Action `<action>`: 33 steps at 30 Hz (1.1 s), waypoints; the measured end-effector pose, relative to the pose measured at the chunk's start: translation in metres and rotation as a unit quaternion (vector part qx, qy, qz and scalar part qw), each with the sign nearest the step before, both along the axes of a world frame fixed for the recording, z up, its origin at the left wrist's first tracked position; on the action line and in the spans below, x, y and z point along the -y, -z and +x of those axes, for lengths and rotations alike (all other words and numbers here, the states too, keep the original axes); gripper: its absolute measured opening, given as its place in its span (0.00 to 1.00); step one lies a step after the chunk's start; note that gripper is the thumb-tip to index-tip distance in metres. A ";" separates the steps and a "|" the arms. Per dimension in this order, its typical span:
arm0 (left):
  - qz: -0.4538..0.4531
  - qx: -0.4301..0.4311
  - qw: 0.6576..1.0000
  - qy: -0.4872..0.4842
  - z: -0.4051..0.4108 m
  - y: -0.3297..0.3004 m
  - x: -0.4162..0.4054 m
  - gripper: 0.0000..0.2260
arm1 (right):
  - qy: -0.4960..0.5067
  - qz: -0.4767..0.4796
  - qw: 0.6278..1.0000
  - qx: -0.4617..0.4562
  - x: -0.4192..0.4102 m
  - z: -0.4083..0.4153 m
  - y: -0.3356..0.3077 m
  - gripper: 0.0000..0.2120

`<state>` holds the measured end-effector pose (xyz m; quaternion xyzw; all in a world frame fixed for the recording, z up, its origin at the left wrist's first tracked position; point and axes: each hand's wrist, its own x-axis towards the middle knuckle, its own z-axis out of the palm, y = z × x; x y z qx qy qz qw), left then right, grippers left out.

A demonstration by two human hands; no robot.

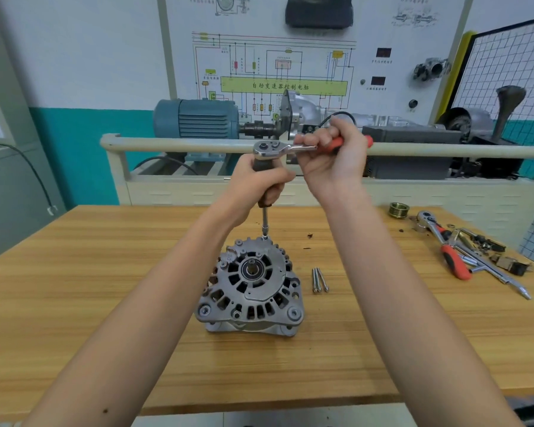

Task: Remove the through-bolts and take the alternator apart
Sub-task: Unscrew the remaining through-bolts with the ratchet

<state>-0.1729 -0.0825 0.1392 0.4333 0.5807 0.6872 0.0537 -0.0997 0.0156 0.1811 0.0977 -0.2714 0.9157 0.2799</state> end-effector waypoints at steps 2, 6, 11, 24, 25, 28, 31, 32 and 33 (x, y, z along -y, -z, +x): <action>-0.004 0.001 1.000 0.031 0.000 -0.001 -0.001 0.12 | -0.049 0.008 0.998 0.037 -0.009 -0.008 -0.009 0.27; -0.022 0.006 1.000 0.010 0.002 0.003 -0.010 0.17 | -0.052 -0.020 0.998 0.042 -0.008 -0.011 -0.012 0.21; 0.046 0.058 0.995 -0.068 0.003 0.006 -0.015 0.15 | 0.099 -0.032 0.992 -0.068 0.022 0.006 0.020 0.18; -0.007 -0.008 0.997 -0.071 0.003 0.002 -0.006 0.11 | -0.008 -0.007 1.000 -0.001 -0.003 -0.002 -0.001 0.22; -0.005 -0.017 0.998 -0.064 0.003 0.002 -0.006 0.12 | -0.032 0.001 0.999 0.019 -0.008 -0.005 -0.005 0.25; 0.018 0.003 1.000 -0.020 0.004 0.003 -0.008 0.14 | -0.075 0.005 0.996 0.046 -0.014 -0.014 -0.015 0.26; 0.028 0.036 0.999 0.004 0.004 0.006 -0.010 0.20 | -0.044 -0.015 0.998 0.030 -0.006 -0.012 -0.011 0.21; 0.031 0.037 0.999 -0.010 0.004 0.006 -0.011 0.19 | -0.019 -0.027 0.999 0.015 -0.001 -0.010 -0.006 0.20; 0.037 0.039 0.998 -0.030 0.004 0.006 -0.011 0.19 | 0.011 -0.036 0.999 -0.008 0.005 -0.007 0.002 0.19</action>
